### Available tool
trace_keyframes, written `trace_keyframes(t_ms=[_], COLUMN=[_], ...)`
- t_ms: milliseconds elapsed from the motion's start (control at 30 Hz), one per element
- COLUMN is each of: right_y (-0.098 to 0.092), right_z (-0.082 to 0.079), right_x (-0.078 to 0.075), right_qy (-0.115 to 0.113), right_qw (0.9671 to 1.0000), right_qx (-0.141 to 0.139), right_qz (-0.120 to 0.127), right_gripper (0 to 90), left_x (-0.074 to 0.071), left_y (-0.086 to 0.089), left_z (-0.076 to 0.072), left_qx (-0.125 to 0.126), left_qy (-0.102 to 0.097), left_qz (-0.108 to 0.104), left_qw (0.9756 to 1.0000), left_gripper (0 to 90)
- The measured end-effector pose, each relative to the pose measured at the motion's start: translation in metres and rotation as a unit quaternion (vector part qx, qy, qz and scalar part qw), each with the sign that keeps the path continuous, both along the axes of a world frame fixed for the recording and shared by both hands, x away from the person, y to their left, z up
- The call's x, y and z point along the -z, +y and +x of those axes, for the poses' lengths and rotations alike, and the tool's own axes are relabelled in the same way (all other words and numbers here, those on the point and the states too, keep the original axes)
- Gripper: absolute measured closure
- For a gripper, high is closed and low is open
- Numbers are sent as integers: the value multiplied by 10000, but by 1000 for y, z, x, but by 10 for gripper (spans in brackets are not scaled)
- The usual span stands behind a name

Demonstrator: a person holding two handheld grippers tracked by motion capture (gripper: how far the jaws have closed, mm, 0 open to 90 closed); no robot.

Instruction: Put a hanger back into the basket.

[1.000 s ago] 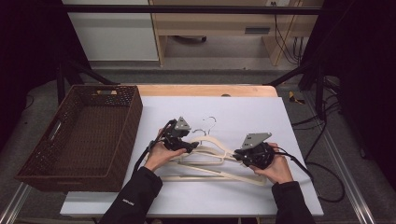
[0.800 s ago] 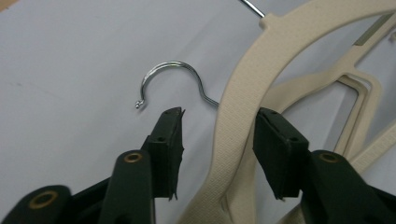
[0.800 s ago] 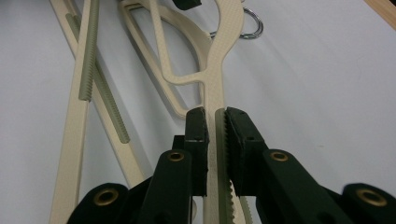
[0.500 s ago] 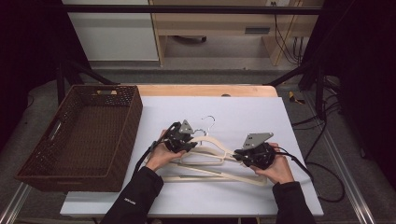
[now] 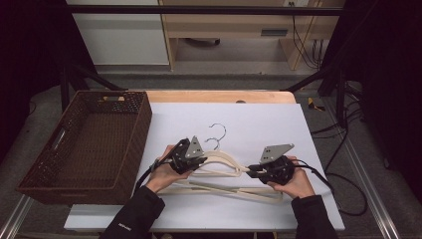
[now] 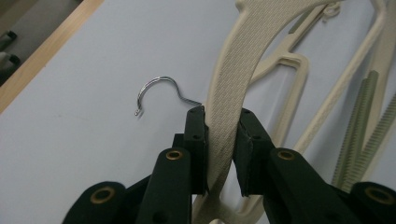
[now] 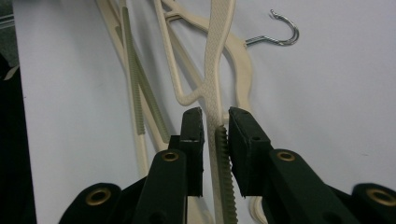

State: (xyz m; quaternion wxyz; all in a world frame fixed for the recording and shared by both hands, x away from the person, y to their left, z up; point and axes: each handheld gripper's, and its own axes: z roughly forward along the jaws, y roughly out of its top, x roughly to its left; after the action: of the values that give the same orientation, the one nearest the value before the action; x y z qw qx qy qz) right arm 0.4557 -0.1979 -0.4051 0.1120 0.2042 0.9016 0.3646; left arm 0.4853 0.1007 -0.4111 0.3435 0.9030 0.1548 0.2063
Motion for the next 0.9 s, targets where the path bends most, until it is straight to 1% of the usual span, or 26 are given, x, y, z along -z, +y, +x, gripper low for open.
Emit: trace_keyframes(t_ms=[33, 67, 100, 133, 167, 200, 233, 267, 300, 367, 400, 433, 467, 567, 600, 633, 667, 700, 733, 767, 800, 833, 867, 900], right_y=[0, 0, 1, 3, 3, 4, 7, 10, 10, 17, 25, 29, 29, 40, 45, 47, 48, 48, 50, 51, 52, 52, 52, 51], right_z=[-1, -1, -1, 0, 0, 0, 3, 4, 4, 6, 10, 12, 12, 18, 21, 24, 25, 25, 28, 29, 30, 30, 30, 31], right_x=[0, 0, 0, -3, -3, -4, -8, -11, -11, -15, -18, -18, -18, -14, -10, -7, -5, -5, -1, -1, 0, 0, 1, 0], right_qy=[76, 76, 115, 171, 171, 179, 146, 94, 94, 11, 5, 70, 70, 220, 337, 417, 440, 440, 543, 588, 619, 619, 631, 725], right_qw=[10000, 10000, 9999, 9992, 9992, 9986, 9977, 9972, 9972, 9961, 9953, 9951, 9951, 9956, 9959, 9961, 9965, 9965, 9964, 9963, 9963, 9963, 9962, 9956], right_qx=[-20, -20, -39, -53, -53, -48, 9, 61, 61, 65, 56, 60, 60, 43, 78, 57, 17, 17, -13, 7, -28, -28, -16, -73], right_qz=[57, 57, 98, 352, 352, 497, 667, 738, 738, 879, 968, 985, 985, 908, 841, 777, 714, 714, 646, 626, 596, 596, 598, 585], right_gripper=[710, 710, 684, 638, 638, 605, 542, 521, 521, 490, 468, 468, 468, 497, 553, 576, 600, 600, 678, 712, 747, 747, 779, 787], left_x=[0, 1, 1, 1, 0, 0, 0, 0, -1, -1, -1, -1, -1, 0, 0, 1, 2, 2, 3, 3, 3, 3, 3, 3], left_y=[0, 0, 0, -1, 0, -1, -1, -1, 0, 0, 0, 0, 0, 0, 0, 0, 0, 0, -1, -1, -1, -1, 0, 0], left_z=[-3, -5, -6, -8, -8, -9, -10, -11, -12, -14, -15, -16, -17, -18, -18, -19, -19, -19, -19, -19, -20, -20, -19, -20], left_qx=[5, 22, 38, 61, 72, 71, 70, 80, 73, 84, 84, 74, 70, 66, 64, 61, 69, 69, 68, 68, 80, 80, 104, 95], left_qy=[-28, -59, -75, -73, -90, -102, -99, -126, -118, -99, -104, -108, -108, -93, -79, -65, -56, -56, -43, -43, 4, 4, 27, 90], left_qz=[-16, -17, 5, 18, 20, 3, 11, 10, 8, 7, 0, -5, -4, -21, -26, -33, -45, -45, -31, -31, -21, -21, 0, -63], left_qw=[10000, 10000, 10000, 10000, 9999, 9999, 9999, 9999, 9999, 9999, 9999, 9999, 9999, 9999, 9999, 10000, 10000, 10000, 10000, 10000, 10000, 10000, 9999, 9999], left_gripper=[767, 767, 769, 770, 770, 770, 771, 771, 771, 772, 772, 772, 772, 773, 773, 773, 773, 773, 773, 773, 772, 772, 772, 770])
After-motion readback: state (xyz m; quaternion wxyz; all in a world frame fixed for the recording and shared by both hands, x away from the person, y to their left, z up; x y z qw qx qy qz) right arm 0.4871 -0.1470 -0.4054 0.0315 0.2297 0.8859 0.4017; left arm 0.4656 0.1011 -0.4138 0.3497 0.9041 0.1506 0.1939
